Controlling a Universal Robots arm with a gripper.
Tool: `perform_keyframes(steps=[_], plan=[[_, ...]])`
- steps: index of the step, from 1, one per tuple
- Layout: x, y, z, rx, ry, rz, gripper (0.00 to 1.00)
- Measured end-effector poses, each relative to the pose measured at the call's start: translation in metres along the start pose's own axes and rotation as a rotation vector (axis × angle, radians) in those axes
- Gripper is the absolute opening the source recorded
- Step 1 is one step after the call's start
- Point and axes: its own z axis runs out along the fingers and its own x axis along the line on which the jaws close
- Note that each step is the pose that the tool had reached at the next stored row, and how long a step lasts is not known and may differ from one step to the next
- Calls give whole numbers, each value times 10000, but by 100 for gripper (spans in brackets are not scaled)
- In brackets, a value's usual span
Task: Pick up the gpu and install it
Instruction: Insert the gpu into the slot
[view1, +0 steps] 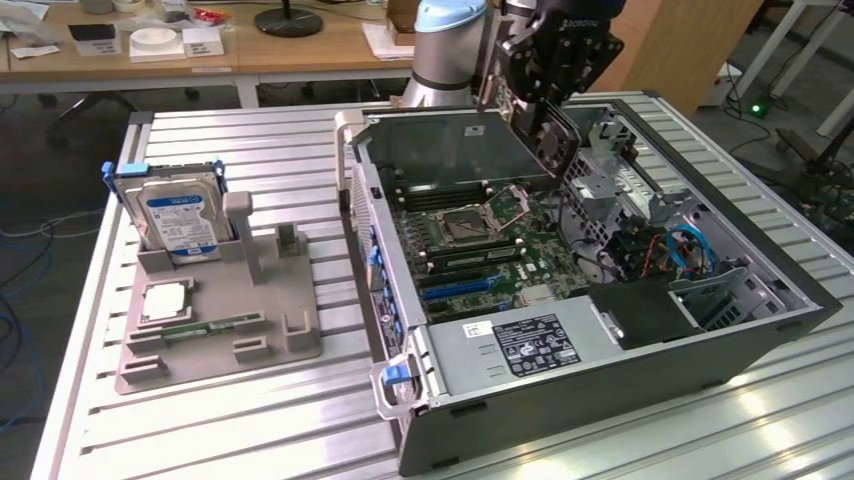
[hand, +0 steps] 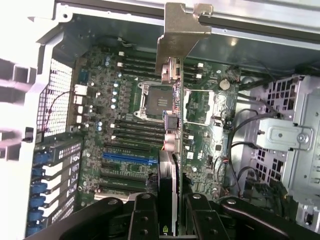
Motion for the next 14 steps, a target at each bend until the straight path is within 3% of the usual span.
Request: perform_keyframes(steps=[14], plan=[[0, -4, 1, -2, 34, -1313, 27]])
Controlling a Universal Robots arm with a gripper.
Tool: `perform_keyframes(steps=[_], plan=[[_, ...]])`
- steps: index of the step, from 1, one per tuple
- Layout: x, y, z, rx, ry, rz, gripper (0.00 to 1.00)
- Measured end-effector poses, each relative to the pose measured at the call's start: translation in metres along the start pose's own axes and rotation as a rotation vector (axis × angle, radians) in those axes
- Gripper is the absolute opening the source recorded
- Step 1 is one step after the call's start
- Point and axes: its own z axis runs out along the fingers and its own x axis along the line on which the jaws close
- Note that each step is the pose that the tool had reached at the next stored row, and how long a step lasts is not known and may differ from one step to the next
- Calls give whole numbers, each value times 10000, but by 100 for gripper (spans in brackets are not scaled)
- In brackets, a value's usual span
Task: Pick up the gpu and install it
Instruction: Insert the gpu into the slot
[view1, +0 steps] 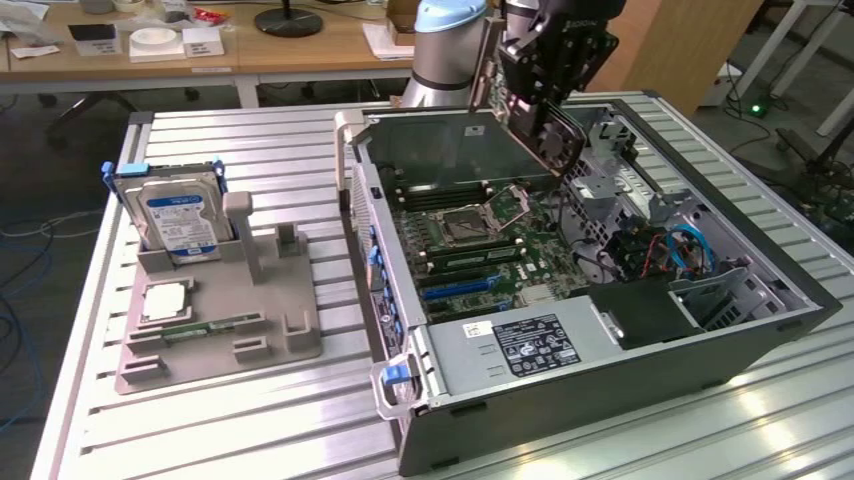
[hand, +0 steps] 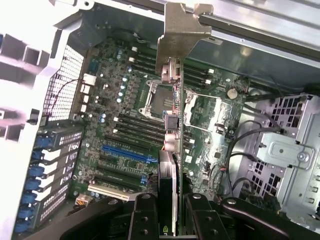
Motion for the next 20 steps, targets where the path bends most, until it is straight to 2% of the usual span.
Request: perform_keyframes(steps=[20], plan=[[2, -6, -1, 3, 58, -2072, 27]])
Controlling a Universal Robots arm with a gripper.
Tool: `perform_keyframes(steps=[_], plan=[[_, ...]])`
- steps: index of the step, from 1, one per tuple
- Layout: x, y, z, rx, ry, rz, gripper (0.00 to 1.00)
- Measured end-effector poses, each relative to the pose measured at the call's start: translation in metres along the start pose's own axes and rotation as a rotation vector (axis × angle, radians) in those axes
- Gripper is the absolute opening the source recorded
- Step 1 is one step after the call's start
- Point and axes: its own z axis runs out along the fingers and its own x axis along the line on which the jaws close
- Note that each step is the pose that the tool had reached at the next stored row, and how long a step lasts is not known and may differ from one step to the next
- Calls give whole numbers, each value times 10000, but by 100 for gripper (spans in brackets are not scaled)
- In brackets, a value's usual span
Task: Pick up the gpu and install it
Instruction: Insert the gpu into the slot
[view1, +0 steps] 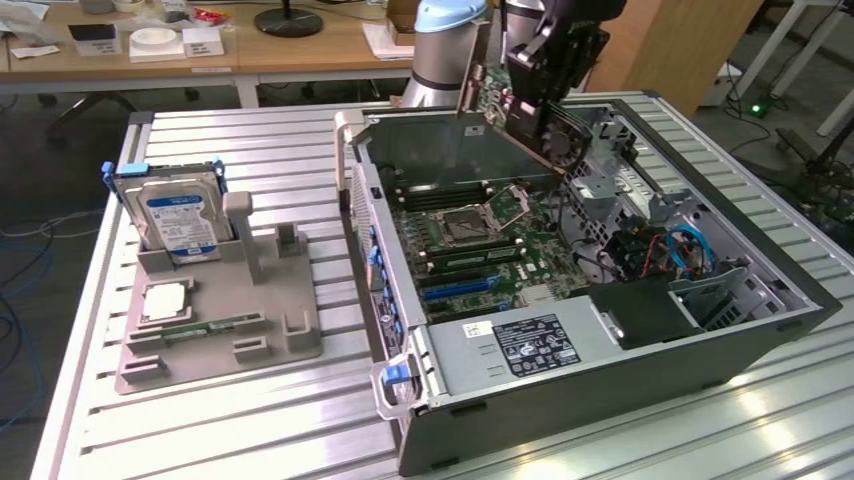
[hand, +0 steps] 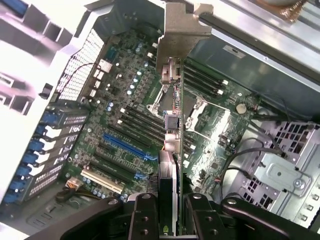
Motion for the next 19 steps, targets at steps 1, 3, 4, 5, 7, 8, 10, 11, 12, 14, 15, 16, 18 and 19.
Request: perform_keyframes(steps=[1, 3, 4, 5, 7, 8, 10, 11, 12, 14, 15, 16, 18, 19], plan=[[0, 0, 0, 0, 3, -128, 27], [0, 0, 1, -1, 10, -379, 27], [0, 0, 1, 0, 13, -505, 27], [0, 0, 1, -1, 17, -636, 27], [1, -1, 1, -1, 24, -884, 27], [0, -1, 2, 0, 27, -1002, 27], [1, -1, 2, 0, 33, -1243, 27], [1, -1, 2, -1, 37, -1366, 27], [1, -1, 2, 0, 40, -1498, 27], [1, -2, 3, -1, 46, -1741, 27], [1, -2, 3, 0, 50, -1865, 27], [1, -2, 3, 0, 53, -1991, 27], [1, -2, 4, -1, 60, -2264, 27], [1, -2, 4, -1, 64, -2397, 27]])
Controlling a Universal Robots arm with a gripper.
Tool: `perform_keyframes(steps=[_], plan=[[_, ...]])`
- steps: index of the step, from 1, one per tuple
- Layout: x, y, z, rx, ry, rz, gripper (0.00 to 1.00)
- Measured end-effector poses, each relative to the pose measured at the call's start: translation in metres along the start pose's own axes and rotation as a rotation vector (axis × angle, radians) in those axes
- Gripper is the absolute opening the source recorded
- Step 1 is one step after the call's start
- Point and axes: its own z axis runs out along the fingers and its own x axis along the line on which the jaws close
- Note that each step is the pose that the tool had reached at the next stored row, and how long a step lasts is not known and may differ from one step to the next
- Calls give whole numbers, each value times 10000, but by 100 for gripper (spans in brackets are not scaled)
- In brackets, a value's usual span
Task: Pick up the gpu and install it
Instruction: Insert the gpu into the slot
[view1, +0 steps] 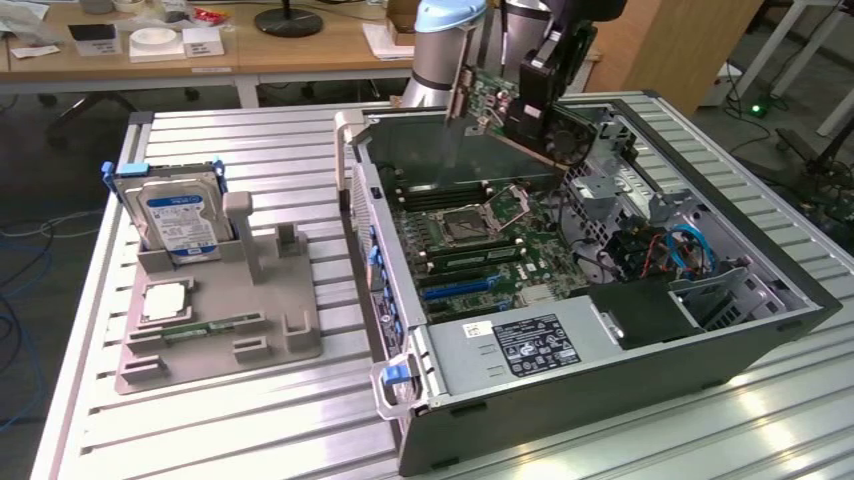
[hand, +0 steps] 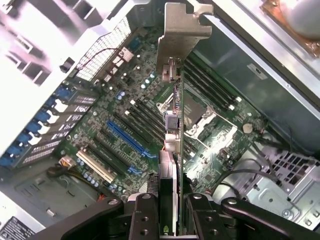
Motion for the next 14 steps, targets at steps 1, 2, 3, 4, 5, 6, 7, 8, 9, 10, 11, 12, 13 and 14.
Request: perform_keyframes(steps=[1, 2, 3, 4, 5, 6, 7, 8, 9, 10, 11, 12, 13, 14], plan=[[0, 0, 0, 1, 4, -131, 27], [0, 0, 0, 1, 8, -262, 27], [0, 0, 0, 0, 11, -393, 27], [0, 0, 1, 0, 15, -518, 27], [0, 0, 1, 1, 18, -659, 27], [0, 0, 1, 1, 22, -788, 27], [0, 0, 1, 0, 25, -918, 27], [0, 0, 2, 0, 28, -1046, 27], [0, 0, 2, 0, 32, -1174, 27], [0, 0, 1, 1, 36, -1306, 27], [0, 0, 2, 1, 39, -1434, 27], [0, 0, 2, 0, 43, -1563, 27], [0, 0, 2, 1, 46, -1699, 27], [0, 0, 3, 0, 49, -1827, 27]])
